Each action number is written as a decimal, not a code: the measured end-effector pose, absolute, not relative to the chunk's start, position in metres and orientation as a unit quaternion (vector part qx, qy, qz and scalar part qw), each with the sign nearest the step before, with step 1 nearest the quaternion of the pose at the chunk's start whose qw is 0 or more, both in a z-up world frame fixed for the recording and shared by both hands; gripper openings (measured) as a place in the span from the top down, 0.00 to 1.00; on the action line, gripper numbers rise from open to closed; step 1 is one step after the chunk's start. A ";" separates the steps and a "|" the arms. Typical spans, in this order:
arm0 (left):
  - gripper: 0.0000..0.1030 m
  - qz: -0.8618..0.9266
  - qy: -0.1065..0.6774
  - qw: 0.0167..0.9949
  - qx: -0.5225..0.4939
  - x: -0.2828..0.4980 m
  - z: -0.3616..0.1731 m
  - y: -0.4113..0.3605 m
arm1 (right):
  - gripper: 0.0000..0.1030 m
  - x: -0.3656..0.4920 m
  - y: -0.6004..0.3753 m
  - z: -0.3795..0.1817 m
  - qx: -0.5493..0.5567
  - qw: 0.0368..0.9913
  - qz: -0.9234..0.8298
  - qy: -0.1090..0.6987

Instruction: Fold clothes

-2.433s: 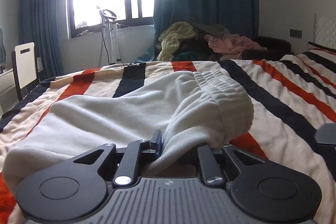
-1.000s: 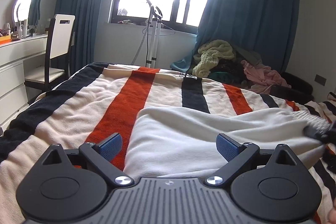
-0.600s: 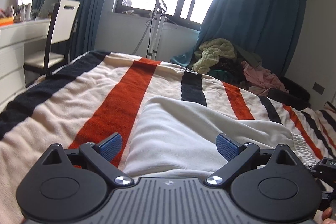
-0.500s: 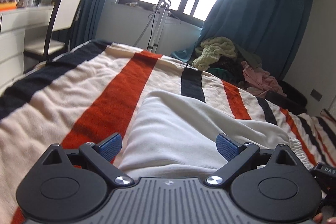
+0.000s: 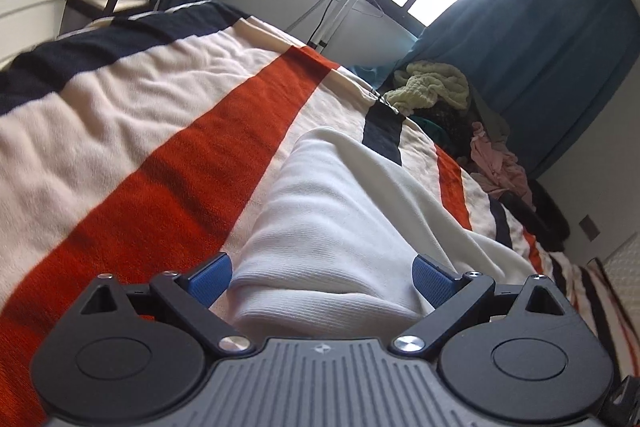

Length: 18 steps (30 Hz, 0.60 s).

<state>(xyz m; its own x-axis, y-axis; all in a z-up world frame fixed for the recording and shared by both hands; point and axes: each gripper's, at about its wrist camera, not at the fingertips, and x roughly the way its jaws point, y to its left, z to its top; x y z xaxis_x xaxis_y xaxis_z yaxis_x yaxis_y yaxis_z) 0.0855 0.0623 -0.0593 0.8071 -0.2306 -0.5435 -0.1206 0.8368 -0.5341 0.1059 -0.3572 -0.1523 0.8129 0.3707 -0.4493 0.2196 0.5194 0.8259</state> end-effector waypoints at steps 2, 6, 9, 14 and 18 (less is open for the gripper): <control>0.04 -0.029 0.312 0.901 -0.301 0.087 -0.062 0.067 | 0.04 0.100 -0.360 -0.150 0.514 0.810 0.061 0.275; 0.03 -0.029 0.319 0.882 -0.345 0.091 -0.072 0.075 | 0.05 0.098 -0.365 -0.156 0.550 0.793 0.081 0.248; 0.03 -0.036 0.340 0.856 -0.387 0.098 -0.088 0.081 | 0.09 0.105 -0.353 -0.160 0.506 0.812 0.068 0.285; 0.02 -0.045 0.344 0.841 -0.414 0.107 -0.102 0.084 | 0.19 0.106 -0.349 -0.159 0.476 0.824 0.052 0.302; 0.10 -0.053 0.342 0.843 -0.411 0.111 -0.105 0.082 | 0.35 0.100 -0.348 -0.155 0.469 0.830 0.044 0.299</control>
